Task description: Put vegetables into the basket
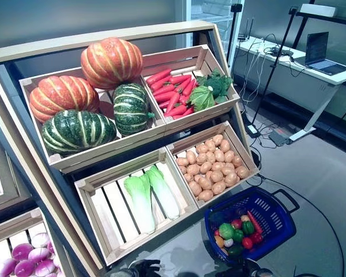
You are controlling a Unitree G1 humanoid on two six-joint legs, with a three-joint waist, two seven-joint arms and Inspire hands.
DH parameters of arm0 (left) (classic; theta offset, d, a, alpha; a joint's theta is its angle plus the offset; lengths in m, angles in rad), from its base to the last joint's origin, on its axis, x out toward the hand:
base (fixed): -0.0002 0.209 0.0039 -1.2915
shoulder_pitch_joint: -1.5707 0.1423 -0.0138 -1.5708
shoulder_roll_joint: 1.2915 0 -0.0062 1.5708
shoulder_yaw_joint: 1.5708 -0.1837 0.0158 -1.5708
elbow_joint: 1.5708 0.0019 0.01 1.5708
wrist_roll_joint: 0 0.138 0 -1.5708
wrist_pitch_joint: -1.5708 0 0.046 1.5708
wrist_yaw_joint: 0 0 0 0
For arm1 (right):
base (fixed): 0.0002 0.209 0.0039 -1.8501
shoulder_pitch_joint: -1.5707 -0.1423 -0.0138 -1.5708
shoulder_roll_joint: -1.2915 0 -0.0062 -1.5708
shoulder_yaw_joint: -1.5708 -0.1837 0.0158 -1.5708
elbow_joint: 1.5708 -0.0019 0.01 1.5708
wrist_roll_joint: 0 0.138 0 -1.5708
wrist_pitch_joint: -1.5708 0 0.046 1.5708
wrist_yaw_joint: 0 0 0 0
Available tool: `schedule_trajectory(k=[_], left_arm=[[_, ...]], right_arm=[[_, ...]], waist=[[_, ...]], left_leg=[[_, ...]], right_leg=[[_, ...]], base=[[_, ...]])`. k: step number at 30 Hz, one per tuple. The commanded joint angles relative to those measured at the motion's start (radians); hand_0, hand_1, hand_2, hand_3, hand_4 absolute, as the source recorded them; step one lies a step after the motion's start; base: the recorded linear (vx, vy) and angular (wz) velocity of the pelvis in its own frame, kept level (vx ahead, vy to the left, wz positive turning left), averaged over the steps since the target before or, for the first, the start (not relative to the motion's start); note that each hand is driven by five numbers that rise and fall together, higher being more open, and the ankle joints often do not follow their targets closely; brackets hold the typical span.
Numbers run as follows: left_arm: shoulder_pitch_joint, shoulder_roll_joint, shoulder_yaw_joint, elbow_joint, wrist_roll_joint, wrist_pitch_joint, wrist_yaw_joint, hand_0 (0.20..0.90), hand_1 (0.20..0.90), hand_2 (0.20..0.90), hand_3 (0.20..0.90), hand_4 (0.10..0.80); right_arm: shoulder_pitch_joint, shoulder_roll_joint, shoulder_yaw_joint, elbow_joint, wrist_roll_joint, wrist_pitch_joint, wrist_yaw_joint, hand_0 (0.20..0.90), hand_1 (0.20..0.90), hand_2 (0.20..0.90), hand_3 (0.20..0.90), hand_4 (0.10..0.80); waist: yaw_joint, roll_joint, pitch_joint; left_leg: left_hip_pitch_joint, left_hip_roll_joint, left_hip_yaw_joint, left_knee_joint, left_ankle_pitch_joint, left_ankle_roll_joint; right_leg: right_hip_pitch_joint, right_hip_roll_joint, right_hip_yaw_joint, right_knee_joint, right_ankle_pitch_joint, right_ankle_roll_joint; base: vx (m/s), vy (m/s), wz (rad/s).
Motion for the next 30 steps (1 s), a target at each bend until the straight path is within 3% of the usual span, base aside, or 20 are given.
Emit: schedule_trajectory(k=[1,6,9,13,21,30], left_arm=[[-0.147,0.078,-0.017,-0.161,0.051,-0.109,-0.044,0.9,0.9,0.9,0.9,0.8],[-0.177,0.252,-0.076,-0.545,0.167,-0.138,-0.106,0.9,0.9,0.9,0.9,0.8],[-0.204,0.378,-0.055,-0.759,0.241,-0.144,-0.158,0.9,0.9,0.9,0.9,0.8],[-0.221,0.493,0.013,-0.942,0.306,-0.152,-0.206,0.9,0.9,0.9,0.9,0.8],[-0.264,0.693,0.078,-1.112,0.609,-0.183,-0.223,0.9,0.9,0.9,0.9,0.8],[-0.335,0.804,0.03,-1.111,0.851,-0.275,-0.235,0.9,0.9,0.9,0.9,0.8]], right_arm=[[-0.088,-0.028,0.04,-0.037,0.03,0.007,0.019,0.9,0.9,0.9,0.9,0.8],[-0.07,-0.067,0.031,-0.072,0.033,0.016,0.026,0.9,0.9,0.9,0.9,0.8],[-0.051,-0.076,0.019,-0.068,0.029,0.003,0.026,0.9,0.9,0.9,0.9,0.8],[-0.017,-0.087,0.0,-0.067,0.026,-0.012,0.032,0.9,0.9,0.9,0.9,0.8],[0.028,-0.094,-0.024,-0.047,0.026,-0.037,0.041,0.9,0.9,0.9,0.9,0.8],[0.044,-0.109,-0.017,-0.039,0.031,-0.049,0.058,0.9,0.9,0.9,0.9,0.8]], waist=[[0.001,-0.018,0.056],[0.004,0.0,0.061],[0.006,0.011,0.057],[0.012,0.016,0.048],[0.018,0.019,0.032],[0.004,0.019,0.038]], left_leg=[[0.009,0.015,-0.025,0.008,-0.042,-0.032],[0.002,0.015,-0.025,0.008,-0.041,-0.032],[-0.003,0.014,-0.027,0.008,-0.041,-0.031],[-0.007,0.013,-0.029,0.008,-0.043,-0.032],[-0.014,0.011,-0.039,0.008,-0.043,-0.036],[-0.012,0.009,-0.031,0.008,-0.046,-0.037]], right_leg=[[0.039,-0.034,0.043,0.005,-0.006,0.047],[0.033,-0.039,0.042,0.005,-0.006,0.049],[0.031,-0.044,0.038,0.005,-0.008,0.052],[0.032,-0.049,0.028,0.005,-0.011,0.056],[0.032,-0.055,0.006,0.005,-0.01,0.061],[0.031,-0.051,0.0,0.005,-0.009,0.062]], base=[[0.0,0.0,0.0],[-0.006,0.005,0.0],[0.0,0.0,0.0],[0.018,0.001,0.01],[0.042,-0.013,0.05],[0.044,-0.011,0.05]])
